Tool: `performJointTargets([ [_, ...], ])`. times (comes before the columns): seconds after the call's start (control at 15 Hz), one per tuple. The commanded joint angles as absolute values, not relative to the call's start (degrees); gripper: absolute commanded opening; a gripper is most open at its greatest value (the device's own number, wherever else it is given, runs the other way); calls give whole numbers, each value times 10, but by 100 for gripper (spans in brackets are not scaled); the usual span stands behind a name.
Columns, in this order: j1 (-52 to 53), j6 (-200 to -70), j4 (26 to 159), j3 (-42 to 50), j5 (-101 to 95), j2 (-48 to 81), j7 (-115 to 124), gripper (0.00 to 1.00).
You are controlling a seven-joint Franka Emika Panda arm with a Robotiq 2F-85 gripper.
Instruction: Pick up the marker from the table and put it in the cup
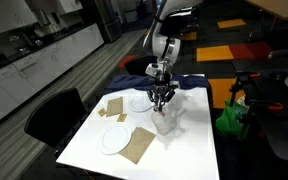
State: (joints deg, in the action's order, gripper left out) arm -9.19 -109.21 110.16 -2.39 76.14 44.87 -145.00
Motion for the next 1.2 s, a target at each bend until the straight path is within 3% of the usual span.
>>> performJointTargets([
  [0.0, -83, -1075, 1077, -12, 772, 471, -1450, 5],
  [0.27, -84, -1079, 1063, -11, 774, 492, -1446, 5],
  [0.33, -84, -1079, 1061, -11, 774, 496, -1444, 33],
  [0.4, -84, -1080, 1059, -10, 775, 499, -1443, 47],
  [0.87, -84, -1077, 1059, -11, 774, 499, -1442, 98],
  [1.13, -82, -1071, 1079, -13, 769, 470, -1448, 100],
])
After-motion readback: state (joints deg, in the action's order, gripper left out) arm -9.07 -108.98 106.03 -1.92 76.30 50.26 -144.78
